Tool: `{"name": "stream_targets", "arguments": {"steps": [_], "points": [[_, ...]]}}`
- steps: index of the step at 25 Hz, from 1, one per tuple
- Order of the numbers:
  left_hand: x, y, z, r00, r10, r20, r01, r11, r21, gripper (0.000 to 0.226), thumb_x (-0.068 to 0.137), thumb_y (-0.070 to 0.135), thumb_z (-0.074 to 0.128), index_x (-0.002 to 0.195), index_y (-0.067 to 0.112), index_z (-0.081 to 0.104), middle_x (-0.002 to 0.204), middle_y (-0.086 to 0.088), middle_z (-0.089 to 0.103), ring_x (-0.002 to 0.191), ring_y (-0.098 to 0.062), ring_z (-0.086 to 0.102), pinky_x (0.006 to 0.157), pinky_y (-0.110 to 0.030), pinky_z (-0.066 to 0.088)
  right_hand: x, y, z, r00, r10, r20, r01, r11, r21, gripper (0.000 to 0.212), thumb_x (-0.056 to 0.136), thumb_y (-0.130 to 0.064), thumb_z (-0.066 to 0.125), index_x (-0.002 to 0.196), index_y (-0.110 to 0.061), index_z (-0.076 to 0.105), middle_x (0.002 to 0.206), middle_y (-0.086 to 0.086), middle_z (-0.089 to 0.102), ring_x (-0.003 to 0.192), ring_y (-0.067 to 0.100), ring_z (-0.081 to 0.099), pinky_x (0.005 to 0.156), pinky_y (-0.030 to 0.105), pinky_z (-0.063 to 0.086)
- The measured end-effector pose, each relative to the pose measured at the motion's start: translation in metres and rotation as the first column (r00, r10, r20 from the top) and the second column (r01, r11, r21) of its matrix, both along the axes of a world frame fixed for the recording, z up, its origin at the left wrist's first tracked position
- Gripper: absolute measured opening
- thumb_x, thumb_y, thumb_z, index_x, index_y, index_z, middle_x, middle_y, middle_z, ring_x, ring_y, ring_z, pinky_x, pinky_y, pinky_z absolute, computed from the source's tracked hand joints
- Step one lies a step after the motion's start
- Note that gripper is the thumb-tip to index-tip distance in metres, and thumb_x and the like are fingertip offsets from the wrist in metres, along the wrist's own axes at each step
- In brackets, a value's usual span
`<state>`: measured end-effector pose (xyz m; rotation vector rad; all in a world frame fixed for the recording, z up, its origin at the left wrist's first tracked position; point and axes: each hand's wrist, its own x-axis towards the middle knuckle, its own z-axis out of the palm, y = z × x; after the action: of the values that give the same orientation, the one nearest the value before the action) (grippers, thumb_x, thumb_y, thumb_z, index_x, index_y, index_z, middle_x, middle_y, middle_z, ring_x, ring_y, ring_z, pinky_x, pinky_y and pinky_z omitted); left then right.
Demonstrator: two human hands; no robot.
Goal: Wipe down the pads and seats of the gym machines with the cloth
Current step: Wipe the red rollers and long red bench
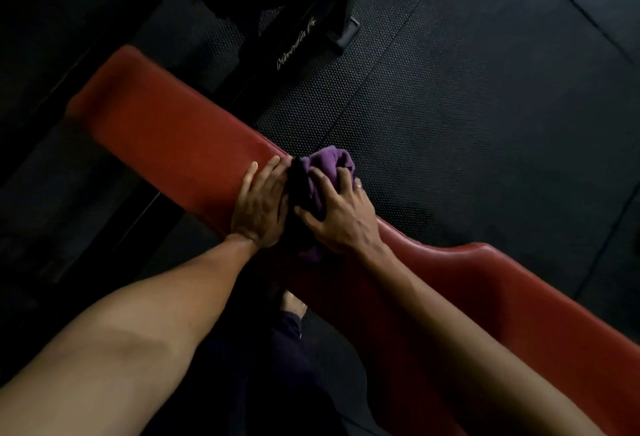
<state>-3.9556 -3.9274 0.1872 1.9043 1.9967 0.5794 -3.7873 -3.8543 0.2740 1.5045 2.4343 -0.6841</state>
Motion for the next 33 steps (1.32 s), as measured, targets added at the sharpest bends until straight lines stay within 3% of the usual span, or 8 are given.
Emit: {"name": "stream_targets", "arguments": {"steps": [4,6,10,13,18,24,30,33], "points": [[-0.001,0.001,0.006,1.0,-0.025,-0.018,0.025,0.999,-0.023,0.063,0.098,0.041,0.036,0.153,0.012,0.037,0.161,-0.002,0.033,0.152,-0.021,0.024,0.122,-0.054,0.018,0.03,-0.026,0.034,0.992,0.046,-0.117,-0.048,0.999,-0.013,0.084,0.086,-0.076,0.048,0.157,-0.038,0.025,0.157,0.007,0.038,0.144,0.035,0.037,0.115,0.05,0.038],[0.0,0.0,0.006,0.998,-0.043,-0.055,0.04,0.998,-0.054,0.069,0.095,0.05,0.039,0.154,0.013,0.037,0.162,-0.001,0.032,0.152,-0.021,0.023,0.123,-0.052,0.017,0.029,-0.024,0.035,0.998,-0.01,-0.06,0.017,0.993,0.121,0.095,0.079,-0.079,0.051,0.157,-0.028,0.031,0.148,0.006,0.048,0.133,0.036,0.047,0.107,0.048,0.043],[-0.001,0.002,-0.004,0.997,-0.019,-0.076,0.016,0.999,-0.034,0.06,0.096,0.036,0.036,0.151,0.013,0.039,0.158,-0.004,0.039,0.149,-0.023,0.03,0.12,-0.054,0.022,0.001,-0.007,0.001,0.999,-0.033,-0.031,0.037,0.988,0.149,0.09,0.066,-0.071,0.066,0.135,-0.016,0.052,0.147,0.015,0.041,0.144,0.043,0.026,0.122,0.057,0.016],[-0.002,0.002,-0.009,0.99,-0.043,-0.132,0.046,0.999,0.021,0.061,0.095,0.037,0.037,0.151,0.013,0.034,0.156,-0.007,0.042,0.147,-0.024,0.032,0.119,-0.053,0.025,-0.016,-0.012,-0.013,0.994,-0.04,-0.101,0.05,0.994,0.099,0.087,0.067,-0.06,0.068,0.138,-0.012,0.049,0.144,0.015,0.048,0.134,0.04,0.045,0.115,0.053,0.033],[-0.001,0.001,-0.002,1.0,-0.022,0.016,0.022,1.0,-0.005,0.057,0.099,0.028,0.032,0.154,0.014,0.037,0.16,-0.003,0.036,0.15,-0.019,0.028,0.123,-0.051,0.017,0.044,-0.056,0.004,0.981,0.142,-0.135,-0.114,0.974,0.195,0.076,0.076,-0.048,0.062,0.143,-0.013,0.053,0.154,0.011,0.046,0.146,0.036,0.034,0.121,0.051,0.027],[-0.023,-0.021,-0.004,0.993,-0.115,-0.034,0.115,0.993,0.008,0.052,0.102,0.029,0.031,0.153,0.017,0.04,0.16,-0.007,0.036,0.149,-0.026,0.03,0.122,-0.053,0.017,-0.004,-0.058,-0.002,0.986,-0.162,0.024,0.152,0.959,0.238,0.079,0.073,-0.058,0.049,0.146,-0.028,0.05,0.152,0.008,0.047,0.143,0.041,0.033,0.119,0.056,0.024],[-0.036,-0.043,-0.008,0.994,-0.112,-0.002,0.112,0.994,-0.014,0.054,0.103,0.032,0.032,0.156,0.022,0.032,0.165,-0.003,0.023,0.153,-0.023,0.017,0.124,-0.052,0.009,0.035,-0.138,-0.003,0.992,0.123,-0.011,-0.11,0.927,0.359,0.064,0.077,-0.055,0.064,0.132,-0.023,0.055,0.141,0.013,0.057,0.135,0.038,0.04,0.112,0.059,0.038],[-0.034,-0.048,-0.005,0.995,-0.095,0.006,0.095,0.995,-0.035,0.055,0.104,0.033,0.031,0.158,0.023,0.029,0.167,-0.002,0.019,0.154,-0.021,0.013,0.125,-0.051,0.005,0.039,-0.123,0.002,0.996,-0.078,0.042,0.057,0.93,0.362,0.066,0.08,-0.054,0.056,0.137,-0.021,0.055,0.147,0.013,0.052,0.142,0.038,0.035,0.114,0.059,0.035]]}}
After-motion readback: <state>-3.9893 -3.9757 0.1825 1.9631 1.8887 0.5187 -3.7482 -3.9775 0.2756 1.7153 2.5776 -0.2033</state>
